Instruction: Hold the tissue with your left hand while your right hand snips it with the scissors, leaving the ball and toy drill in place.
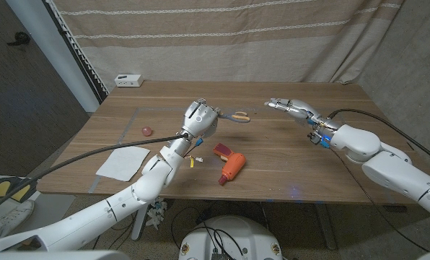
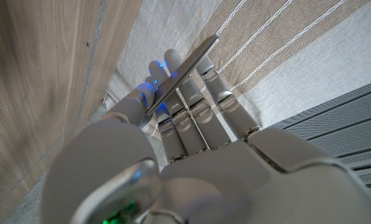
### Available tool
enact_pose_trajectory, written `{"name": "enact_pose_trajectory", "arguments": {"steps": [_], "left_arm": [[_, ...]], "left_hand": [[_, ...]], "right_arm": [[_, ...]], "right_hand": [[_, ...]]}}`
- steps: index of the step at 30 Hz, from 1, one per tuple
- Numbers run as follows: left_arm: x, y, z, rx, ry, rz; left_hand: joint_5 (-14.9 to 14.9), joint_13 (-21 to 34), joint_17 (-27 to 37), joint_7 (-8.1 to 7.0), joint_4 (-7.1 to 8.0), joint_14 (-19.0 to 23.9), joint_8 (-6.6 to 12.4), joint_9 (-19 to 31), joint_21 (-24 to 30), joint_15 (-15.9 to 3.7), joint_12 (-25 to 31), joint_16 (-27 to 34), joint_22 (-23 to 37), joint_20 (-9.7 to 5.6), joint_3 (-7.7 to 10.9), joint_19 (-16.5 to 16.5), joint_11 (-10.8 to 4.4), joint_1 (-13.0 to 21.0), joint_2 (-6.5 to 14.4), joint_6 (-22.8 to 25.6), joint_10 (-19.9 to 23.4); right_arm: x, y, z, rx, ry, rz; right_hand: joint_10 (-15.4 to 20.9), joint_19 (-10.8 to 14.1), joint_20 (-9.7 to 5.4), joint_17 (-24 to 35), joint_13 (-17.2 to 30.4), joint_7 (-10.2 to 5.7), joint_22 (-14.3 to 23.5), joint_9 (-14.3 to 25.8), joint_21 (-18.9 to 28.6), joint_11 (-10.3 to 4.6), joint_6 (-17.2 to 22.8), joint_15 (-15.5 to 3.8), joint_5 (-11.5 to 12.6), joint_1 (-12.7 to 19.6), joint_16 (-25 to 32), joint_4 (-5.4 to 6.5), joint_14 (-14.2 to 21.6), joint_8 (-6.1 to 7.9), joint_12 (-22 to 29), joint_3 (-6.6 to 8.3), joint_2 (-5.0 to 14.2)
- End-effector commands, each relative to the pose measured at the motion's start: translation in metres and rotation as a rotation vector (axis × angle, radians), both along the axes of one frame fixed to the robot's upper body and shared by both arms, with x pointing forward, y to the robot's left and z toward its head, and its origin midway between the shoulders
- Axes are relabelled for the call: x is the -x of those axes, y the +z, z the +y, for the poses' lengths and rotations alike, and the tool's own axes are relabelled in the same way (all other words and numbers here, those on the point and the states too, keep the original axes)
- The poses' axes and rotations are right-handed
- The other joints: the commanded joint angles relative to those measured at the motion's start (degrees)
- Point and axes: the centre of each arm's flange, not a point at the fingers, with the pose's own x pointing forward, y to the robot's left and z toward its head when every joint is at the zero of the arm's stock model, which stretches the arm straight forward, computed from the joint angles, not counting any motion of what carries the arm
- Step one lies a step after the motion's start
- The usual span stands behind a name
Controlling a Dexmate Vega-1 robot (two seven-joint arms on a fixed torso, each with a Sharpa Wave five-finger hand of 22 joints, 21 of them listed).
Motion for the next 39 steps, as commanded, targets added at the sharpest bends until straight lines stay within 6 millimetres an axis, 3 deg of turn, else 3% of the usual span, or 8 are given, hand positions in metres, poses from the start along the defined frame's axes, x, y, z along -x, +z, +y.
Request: {"name": "enact_pose_trajectory", "arguments": {"steps": [1,11,20,32,34,39], "left_arm": [[-0.006,-0.004,0.003,-0.009,-0.017,-0.005],[-0.009,-0.005,0.005,0.01,-0.019,0.004],[-0.011,-0.01,0.004,0.012,-0.029,0.009],[-0.012,-0.014,0.005,0.028,-0.047,0.004],[-0.013,-0.016,0.006,0.033,-0.051,0.006],[-0.014,-0.018,0.006,0.029,-0.049,0.013]], "left_hand": [[-0.07,-0.11,0.09,-0.37,-0.29,0.24,-0.26,0.01,0.28,0.06,-0.14,-0.42,0.07,-4.58,0.19,0.66,-0.63,0.12,0.17,0.66,0.71],[-0.03,-0.27,-0.05,-0.37,-0.28,0.01,-0.4,-0.27,0.5,0.07,-0.36,-0.6,0.03,-4.59,0.29,0.8,-0.63,0.06,0.1,0.8,0.69],[0.02,-0.58,-0.19,-0.57,-0.28,-0.13,-0.63,-0.67,0.67,0.07,-0.68,-0.74,-0.02,-4.6,0.44,0.83,-0.61,0.04,0.09,0.87,0.66],[0.04,-0.69,-0.21,-0.83,-0.28,-0.13,-0.91,-0.91,0.84,0.06,-0.82,-0.74,-0.08,-4.6,0.48,0.84,-0.59,-0.05,-0.06,0.58,0.82],[0.04,-0.71,-0.22,-0.84,-0.27,-0.15,-0.95,-0.95,0.87,0.06,-0.85,-0.76,-0.09,-4.6,0.49,0.84,-0.6,-0.07,-0.08,0.56,0.82],[0.04,-0.72,-0.28,-0.99,-0.22,-0.2,-1.07,-1.04,0.93,0.06,-0.89,-0.81,-0.1,-4.6,0.48,0.85,-0.6,-0.15,-0.13,0.4,0.83]], "right_arm": [[0.013,0.014,0.01,0.131,-0.029,0.013],[0.02,0.024,0.017,0.197,0.012,0.057],[0.03,0.029,0.031,0.304,-0.002,0.072],[0.035,0.036,0.035,0.345,-0.056,0.078],[0.035,0.036,0.036,0.345,-0.058,0.082],[0.036,0.036,0.037,0.347,-0.069,0.081]], "right_hand": [[-0.93,-0.87,-0.13,0.06,0.08,0.79,0.16,0.69,-0.37,0.77,-0.8,1.13,0.04,1.33,-0.17,-0.34,-7.01,-0.05,-0.45,0.93,0.36],[-1.32,-0.87,-0.35,0.07,0.13,2.01,0.17,1.46,-0.34,1.62,-1.89,1.97,-0.24,2.46,0.0,-0.56,-7.25,-0.16,-0.61,2.01,0.64],[-1.61,-0.9,-0.1,0.08,0.14,2.41,0.17,1.88,-0.36,1.89,-2.17,2.41,-0.45,2.83,0.01,-0.57,-7.52,-0.1,-0.72,2.44,0.55],[-1.59,-0.65,0.08,0.1,0.16,2.78,0.18,2.28,-0.26,1.91,-1.66,2.68,-0.7,3.08,0.14,-0.5,-7.4,0.26,-0.71,2.83,0.56],[-1.4,0.15,0.95,0.1,0.17,3.03,0.15,2.61,0.01,1.91,-1.25,2.84,-0.91,3.31,0.28,-0.47,-7.13,0.55,-0.64,3.16,0.57],[-1.18,0.17,1.03,0.1,0.18,3.23,0.12,2.89,-0.05,1.93,-0.97,2.94,-1.08,3.58,0.34,-0.47,-6.97,0.77,-0.56,3.5,0.63]]}}
